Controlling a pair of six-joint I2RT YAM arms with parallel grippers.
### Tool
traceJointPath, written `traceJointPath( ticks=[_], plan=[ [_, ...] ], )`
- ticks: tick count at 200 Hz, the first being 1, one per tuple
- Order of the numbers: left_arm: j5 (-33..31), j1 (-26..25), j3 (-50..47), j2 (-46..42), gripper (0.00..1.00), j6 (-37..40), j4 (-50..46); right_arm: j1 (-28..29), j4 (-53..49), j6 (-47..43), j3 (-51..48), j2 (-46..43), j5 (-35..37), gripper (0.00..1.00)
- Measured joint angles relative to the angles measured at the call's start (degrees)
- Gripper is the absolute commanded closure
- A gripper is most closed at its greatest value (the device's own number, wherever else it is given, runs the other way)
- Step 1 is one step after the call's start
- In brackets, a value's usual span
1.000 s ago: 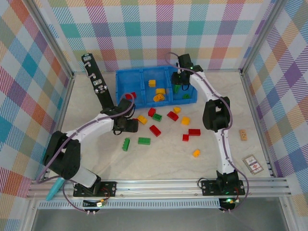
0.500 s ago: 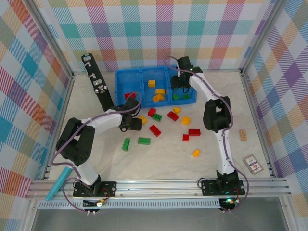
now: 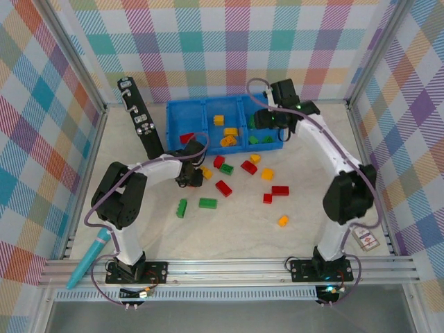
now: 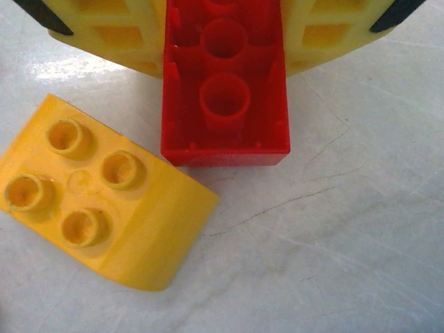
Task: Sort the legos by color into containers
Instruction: Pick up the lego from the center of the table.
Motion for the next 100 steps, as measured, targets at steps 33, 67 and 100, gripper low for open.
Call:
traceJointPath(
  ticks=[33,67,100],
  plan=[
    [0.02,0.0,0.11,0.0,0.83,0.02,-0.2,0.09,-0.94,2.95,-14.62,-10.91,1.09,0.36],
    [0.15,0.0,2.29,0.04,0.84,0.98,-2.54,0.09,-3.87,9.97,-29.18,-22.86,0.9,0.36],
    [-0.09,0.0,8.15,0.04,0.85,2.51,-5.14,0.37,-6.01,18.1,-39.15,-34.47,-1.57,0.36]
  ],
)
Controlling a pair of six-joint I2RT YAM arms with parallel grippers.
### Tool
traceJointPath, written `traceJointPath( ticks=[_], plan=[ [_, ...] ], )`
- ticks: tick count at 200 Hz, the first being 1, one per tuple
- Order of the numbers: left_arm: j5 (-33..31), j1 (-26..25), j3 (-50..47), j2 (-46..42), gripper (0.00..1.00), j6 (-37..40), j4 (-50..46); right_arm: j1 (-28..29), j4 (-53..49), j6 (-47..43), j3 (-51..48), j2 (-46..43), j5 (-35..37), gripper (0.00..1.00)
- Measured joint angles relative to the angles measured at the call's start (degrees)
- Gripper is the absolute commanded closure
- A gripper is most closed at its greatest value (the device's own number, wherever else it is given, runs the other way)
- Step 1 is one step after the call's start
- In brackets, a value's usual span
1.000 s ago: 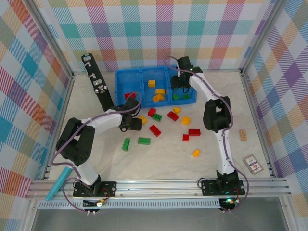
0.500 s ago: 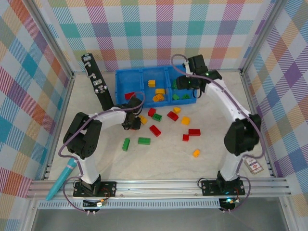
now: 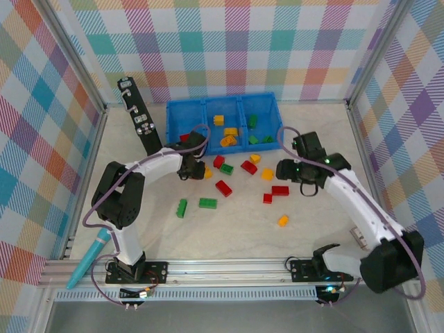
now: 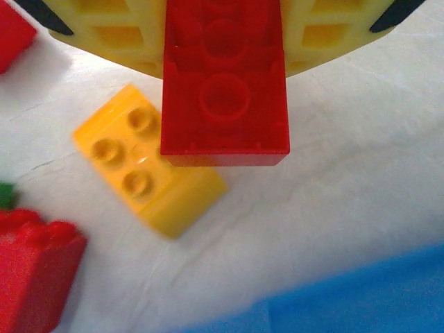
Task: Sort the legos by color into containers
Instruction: Pick up the lego from the center of the table, then place the lego in the container.
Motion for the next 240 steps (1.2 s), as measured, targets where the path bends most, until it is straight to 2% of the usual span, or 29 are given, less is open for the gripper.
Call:
traceJointPath(
  ticks=[24,75,99,125,151,178,240],
  plan=[
    [-0.44,0.0,5.42,-0.02,0.85,1.22,-2.12,2.8,0.04,3.76,-4.61,-4.9,-1.75,0.35],
    [-2.95,0.0,15.63,-1.01,0.85,3.96,-4.42,15.32,2.29,4.5,-8.85,-9.09,-2.12,0.35],
    [-4.13,0.13,19.08,-1.07,0.85,4.85,-4.94,21.07,4.74,3.34,-9.07,-8.24,-1.25,0.35],
    [-4.72,0.57,23.26,0.04,0.85,5.07,-5.18,26.05,5.44,1.66,-8.31,-3.61,1.46,0.35],
    [-4.72,1.64,28.28,3.41,0.85,5.09,-4.96,27.28,3.74,1.64,-7.04,-0.61,4.7,0.36],
    [-4.66,3.43,32.09,8.26,0.85,5.07,-4.52,27.28,-2.05,5.84,-5.14,-0.85,9.18,0.36],
    [-4.0,6.19,40.94,18.8,0.85,5.07,-5.42,27.26,-14.19,24.76,-10.97,-13.77,11.41,0.39]
  ],
)
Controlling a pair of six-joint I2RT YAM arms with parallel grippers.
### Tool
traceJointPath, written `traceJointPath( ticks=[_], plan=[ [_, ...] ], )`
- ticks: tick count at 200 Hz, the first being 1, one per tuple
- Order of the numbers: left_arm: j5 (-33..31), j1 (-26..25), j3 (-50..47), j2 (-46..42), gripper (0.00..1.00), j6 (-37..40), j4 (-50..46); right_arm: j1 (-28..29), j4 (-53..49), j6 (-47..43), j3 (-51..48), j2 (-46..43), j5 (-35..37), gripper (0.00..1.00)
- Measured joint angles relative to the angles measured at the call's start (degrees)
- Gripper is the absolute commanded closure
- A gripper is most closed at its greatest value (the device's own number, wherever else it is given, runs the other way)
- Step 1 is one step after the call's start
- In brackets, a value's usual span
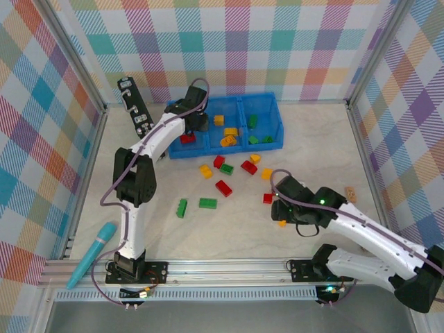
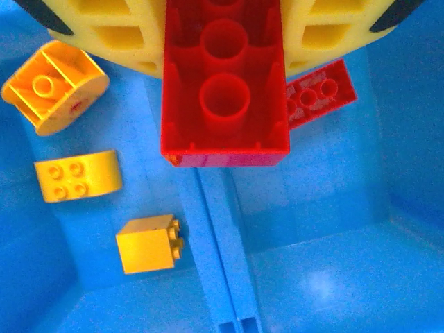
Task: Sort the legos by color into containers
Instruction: Place the lego in the container, then pick up the lego from the bottom-right of the table.
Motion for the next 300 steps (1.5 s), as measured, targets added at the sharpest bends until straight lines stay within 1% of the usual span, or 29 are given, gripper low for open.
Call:
traceJointPath(
  ticks=[19,44,90,124,151,180,186,209,223,258,300],
  plan=[
    [0.13,0.74,3.17,2.29,0.85,-0.11,-0.5,0.0,-1.88,5.35,-2.1,-2.05,0.0,0.39],
    [0.13,1.66,4.59,3.39,0.85,-0.52,-1.33,0.0,-1.95,11.08,-4.61,-3.34,-0.26,0.39],
    [0.11,3.98,4.68,3.76,0.84,-1.81,-1.33,-0.11,1.14,17.11,-9.53,-3.04,-1.14,0.38],
    [0.15,5.03,4.72,4.98,0.79,-2.25,-1.33,-1.99,6.16,17.51,-11.5,0.55,-1.33,0.38],
    [0.15,5.18,4.98,6.62,0.66,-2.8,-1.38,-3.67,9.62,17.51,-13.16,1.27,-1.6,0.38],
    [0.17,5.18,4.98,7.48,0.62,-3.32,-1.49,-6.21,12.76,17.42,-13.99,2.01,-2.47,0.39],
    [0.2,5.18,4.98,7.56,0.6,-3.34,-1.49,-6.62,13.42,17.42,-14.05,2.45,-2.64,0.37],
    [0.52,5.18,5.01,7.58,0.5,-3.19,-1.44,-7.56,15.45,17.35,-14.25,4.22,-2.97,0.37],
    [0.59,5.18,5.11,7.58,0.46,-3.06,-1.46,-7.85,16.85,17.27,-14.47,5.31,-3.43,0.37],
    [0.57,5.18,5.38,7.58,0.45,-2.62,-1.55,-8.02,19.71,17.31,-15.65,7.98,-4.57,0.38],
    [0.63,5.18,5.38,6.43,0.44,-1.51,-3.34,-9.2,21.4,17.51,-17.64,8.46,-5.66,0.44]
  ],
)
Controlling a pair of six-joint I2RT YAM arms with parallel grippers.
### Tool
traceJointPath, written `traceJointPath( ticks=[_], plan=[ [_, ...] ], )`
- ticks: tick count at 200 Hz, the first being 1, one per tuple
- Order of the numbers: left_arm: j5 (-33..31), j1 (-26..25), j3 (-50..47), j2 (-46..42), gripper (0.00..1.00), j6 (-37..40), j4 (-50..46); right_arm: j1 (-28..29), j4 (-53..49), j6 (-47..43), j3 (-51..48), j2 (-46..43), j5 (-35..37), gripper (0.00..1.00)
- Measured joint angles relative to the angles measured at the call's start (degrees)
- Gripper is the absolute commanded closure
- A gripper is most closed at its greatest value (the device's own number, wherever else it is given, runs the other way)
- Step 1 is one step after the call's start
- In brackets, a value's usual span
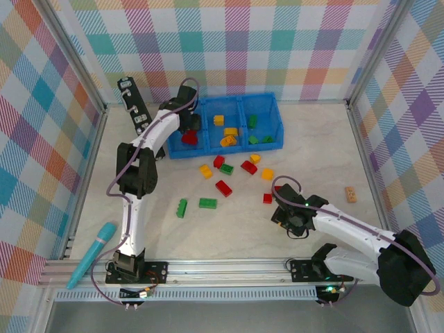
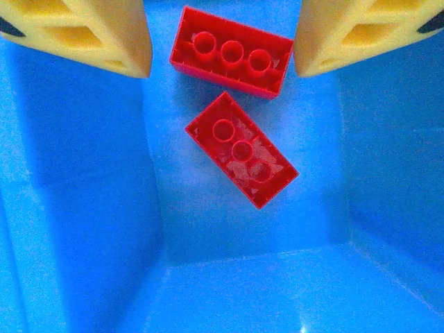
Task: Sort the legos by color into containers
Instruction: Pick up the lego from the bottom-right of the table.
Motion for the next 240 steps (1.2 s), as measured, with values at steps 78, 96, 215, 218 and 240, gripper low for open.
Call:
traceJointPath(
  ticks=[78,96,215,218,240],
  plan=[
    [0.55,0.0,-8.04,-18.62,0.39,1.09,-4.63,-4.44,4.15,-1.51,-2.62,2.58,-3.13,0.66],
    [0.39,-0.02,-14.91,-23.98,0.39,1.29,-6.19,-5.46,3.67,-2.54,-2.34,3.17,-3.85,0.7],
    [2.97,-0.28,-41.22,-49.88,0.37,-0.15,-14.93,-10.84,-5.18,-23.76,20.55,6.43,-3.76,0.79],
    [3.02,-0.28,-41.57,-50.27,0.37,-0.28,-15.02,-10.88,-5.38,-24.5,21.66,6.75,-3.58,0.79],
    [3.87,-0.57,-43.43,-52.15,0.36,-0.5,-16.26,-11.04,-6.64,-30.91,30.45,10.27,-2.54,0.79]
  ],
)
